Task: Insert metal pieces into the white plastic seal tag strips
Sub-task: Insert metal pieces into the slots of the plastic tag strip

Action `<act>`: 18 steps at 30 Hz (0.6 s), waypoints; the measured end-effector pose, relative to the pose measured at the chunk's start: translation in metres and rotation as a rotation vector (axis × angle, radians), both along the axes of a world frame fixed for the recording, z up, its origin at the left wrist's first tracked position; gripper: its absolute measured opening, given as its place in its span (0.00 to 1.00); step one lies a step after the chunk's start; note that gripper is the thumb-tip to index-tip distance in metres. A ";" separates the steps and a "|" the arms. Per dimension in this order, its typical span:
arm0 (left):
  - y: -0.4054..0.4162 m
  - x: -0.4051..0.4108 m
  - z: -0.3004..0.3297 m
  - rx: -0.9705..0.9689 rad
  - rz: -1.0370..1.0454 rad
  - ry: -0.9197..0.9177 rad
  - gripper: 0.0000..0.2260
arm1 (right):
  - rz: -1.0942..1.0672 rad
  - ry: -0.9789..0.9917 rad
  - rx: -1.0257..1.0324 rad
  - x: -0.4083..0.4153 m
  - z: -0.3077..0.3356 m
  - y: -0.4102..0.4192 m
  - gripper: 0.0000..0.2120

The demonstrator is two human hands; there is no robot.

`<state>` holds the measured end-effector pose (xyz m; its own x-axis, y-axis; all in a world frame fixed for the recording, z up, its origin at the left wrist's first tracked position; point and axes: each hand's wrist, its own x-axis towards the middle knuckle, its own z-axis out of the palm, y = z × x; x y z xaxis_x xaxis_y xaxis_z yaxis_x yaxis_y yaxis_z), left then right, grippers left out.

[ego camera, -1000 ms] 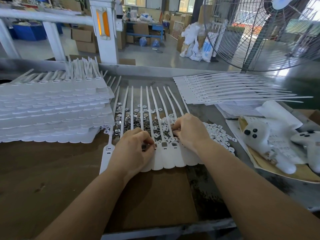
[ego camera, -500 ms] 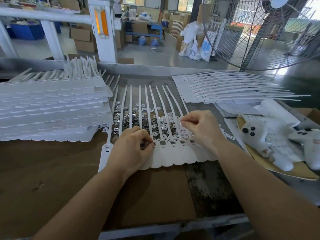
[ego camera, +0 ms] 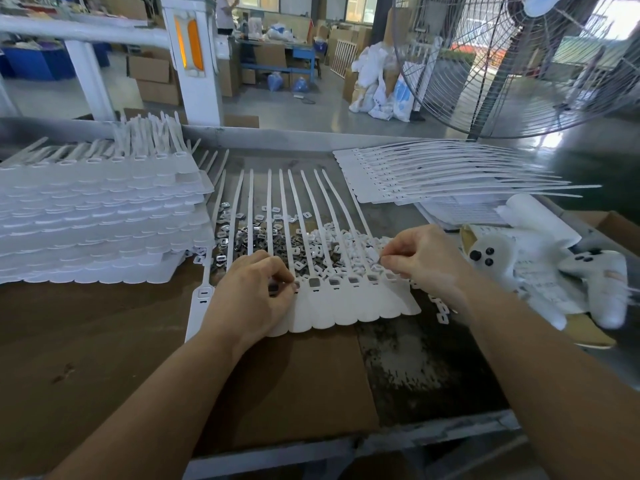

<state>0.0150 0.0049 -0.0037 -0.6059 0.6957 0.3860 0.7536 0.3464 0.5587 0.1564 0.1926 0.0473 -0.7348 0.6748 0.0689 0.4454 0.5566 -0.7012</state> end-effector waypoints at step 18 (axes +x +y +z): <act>0.000 0.001 -0.001 0.001 0.003 -0.006 0.00 | 0.072 0.046 0.118 -0.050 -0.010 -0.018 0.06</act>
